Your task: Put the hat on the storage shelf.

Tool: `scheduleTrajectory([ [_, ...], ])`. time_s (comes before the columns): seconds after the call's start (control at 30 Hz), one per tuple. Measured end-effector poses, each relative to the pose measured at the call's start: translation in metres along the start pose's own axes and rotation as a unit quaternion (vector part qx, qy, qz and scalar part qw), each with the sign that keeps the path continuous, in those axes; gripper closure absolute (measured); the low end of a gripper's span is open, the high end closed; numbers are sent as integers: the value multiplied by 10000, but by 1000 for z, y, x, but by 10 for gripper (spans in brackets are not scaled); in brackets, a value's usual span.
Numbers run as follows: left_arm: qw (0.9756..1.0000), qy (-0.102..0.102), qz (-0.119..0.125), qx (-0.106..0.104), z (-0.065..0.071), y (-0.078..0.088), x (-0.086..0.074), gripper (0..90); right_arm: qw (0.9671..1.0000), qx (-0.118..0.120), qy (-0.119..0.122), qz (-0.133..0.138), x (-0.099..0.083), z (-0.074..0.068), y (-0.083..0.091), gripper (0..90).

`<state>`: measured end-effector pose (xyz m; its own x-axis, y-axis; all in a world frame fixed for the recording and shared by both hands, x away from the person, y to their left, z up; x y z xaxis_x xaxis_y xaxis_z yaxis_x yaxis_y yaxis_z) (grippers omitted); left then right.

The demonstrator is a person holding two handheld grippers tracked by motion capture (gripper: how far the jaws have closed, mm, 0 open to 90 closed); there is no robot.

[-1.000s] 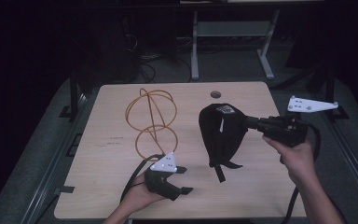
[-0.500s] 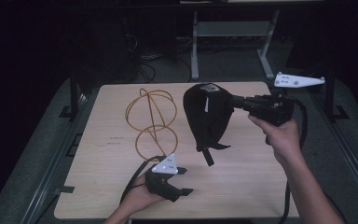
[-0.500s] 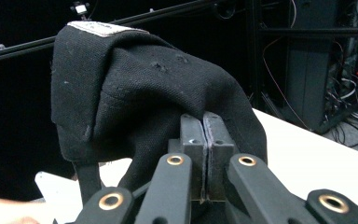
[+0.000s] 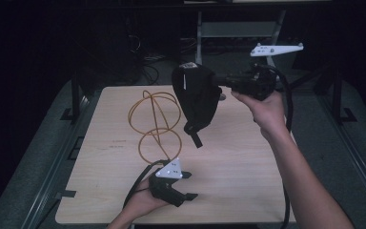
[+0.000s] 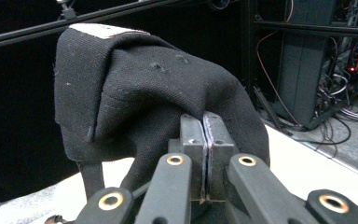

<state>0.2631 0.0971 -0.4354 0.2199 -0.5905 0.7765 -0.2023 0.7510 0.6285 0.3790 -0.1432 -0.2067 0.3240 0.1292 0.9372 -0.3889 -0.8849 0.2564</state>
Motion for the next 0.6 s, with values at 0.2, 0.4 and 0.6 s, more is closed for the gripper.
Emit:
scheduleTrajectory([
  [0.2, 10000, 18, 18, -31, -2, -1, -1, 290, 9999, -18, 1, -127, 22, -3, -22, 887],
  [0.4, 10000, 16, 51, -41, -1, -3, -1, 290, 9990, 32, 140, -416, 36, -13, -55, 883],
  [0.6, 10000, 12, 18, -54, -2, -3, -1, 291, 9966, 80, 283, -767, 41, -22, -89, 883],
])
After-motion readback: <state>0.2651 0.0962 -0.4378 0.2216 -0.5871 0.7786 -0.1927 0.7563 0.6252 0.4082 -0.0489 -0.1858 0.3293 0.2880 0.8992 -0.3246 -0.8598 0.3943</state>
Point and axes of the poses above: each handheld gripper's, and its own axes: y roughly backward along the jaws, x roughly out of its top, z roughly to its right, the point moved 2 cm from there along -y, roughly forward along the jaws, and after that the axes turned 4 degrees about x, right-handed, at the moved point
